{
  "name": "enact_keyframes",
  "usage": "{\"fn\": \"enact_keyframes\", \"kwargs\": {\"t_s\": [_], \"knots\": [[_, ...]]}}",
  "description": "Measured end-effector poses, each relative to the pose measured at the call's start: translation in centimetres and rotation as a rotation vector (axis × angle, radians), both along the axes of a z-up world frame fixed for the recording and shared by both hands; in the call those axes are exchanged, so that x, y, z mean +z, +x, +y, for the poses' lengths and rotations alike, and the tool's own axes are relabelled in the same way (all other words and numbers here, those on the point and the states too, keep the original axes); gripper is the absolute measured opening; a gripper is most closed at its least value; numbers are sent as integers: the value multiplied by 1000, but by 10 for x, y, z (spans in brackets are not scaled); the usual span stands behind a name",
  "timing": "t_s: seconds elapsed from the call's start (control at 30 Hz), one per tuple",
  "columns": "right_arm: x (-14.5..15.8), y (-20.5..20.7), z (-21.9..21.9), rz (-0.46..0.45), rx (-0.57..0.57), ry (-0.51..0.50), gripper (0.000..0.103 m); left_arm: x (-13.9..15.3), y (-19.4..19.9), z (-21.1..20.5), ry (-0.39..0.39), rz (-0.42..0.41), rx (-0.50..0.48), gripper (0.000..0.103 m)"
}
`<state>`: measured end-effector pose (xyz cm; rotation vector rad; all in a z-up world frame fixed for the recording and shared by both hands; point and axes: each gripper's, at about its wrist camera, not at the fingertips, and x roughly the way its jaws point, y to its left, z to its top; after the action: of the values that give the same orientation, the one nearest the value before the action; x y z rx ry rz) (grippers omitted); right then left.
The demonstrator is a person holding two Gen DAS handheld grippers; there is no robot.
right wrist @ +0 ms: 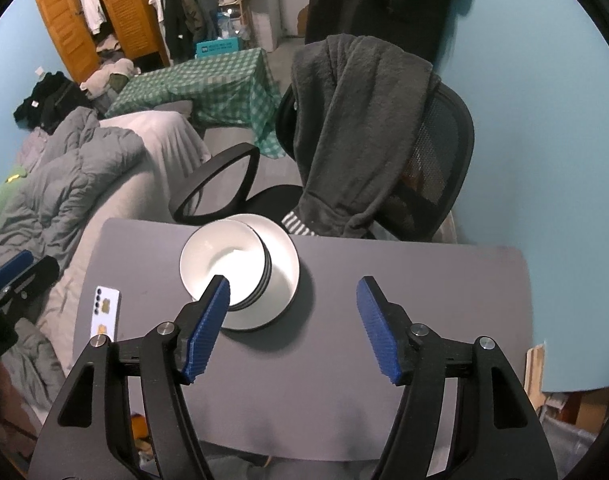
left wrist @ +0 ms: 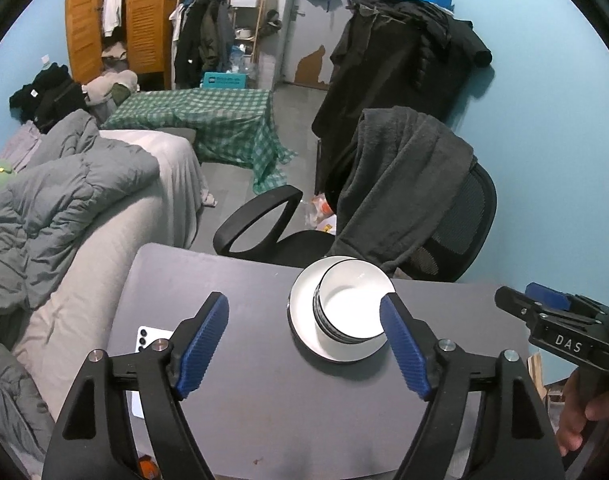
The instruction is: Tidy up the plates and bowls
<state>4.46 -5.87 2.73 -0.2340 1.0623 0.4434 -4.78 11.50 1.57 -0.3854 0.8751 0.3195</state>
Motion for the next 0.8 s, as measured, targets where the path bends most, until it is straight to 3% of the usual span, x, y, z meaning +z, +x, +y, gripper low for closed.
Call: {"fn": "enact_keyframes", "kwargs": {"t_s": [0.23,0.8], "knots": [[9,-8,-6,-18,-17,6,66,7,0,-8,34,29,-41,79],[14,-9,-10,-24,-40,15,66,14,0,-5,21,51,-51,79]]}}
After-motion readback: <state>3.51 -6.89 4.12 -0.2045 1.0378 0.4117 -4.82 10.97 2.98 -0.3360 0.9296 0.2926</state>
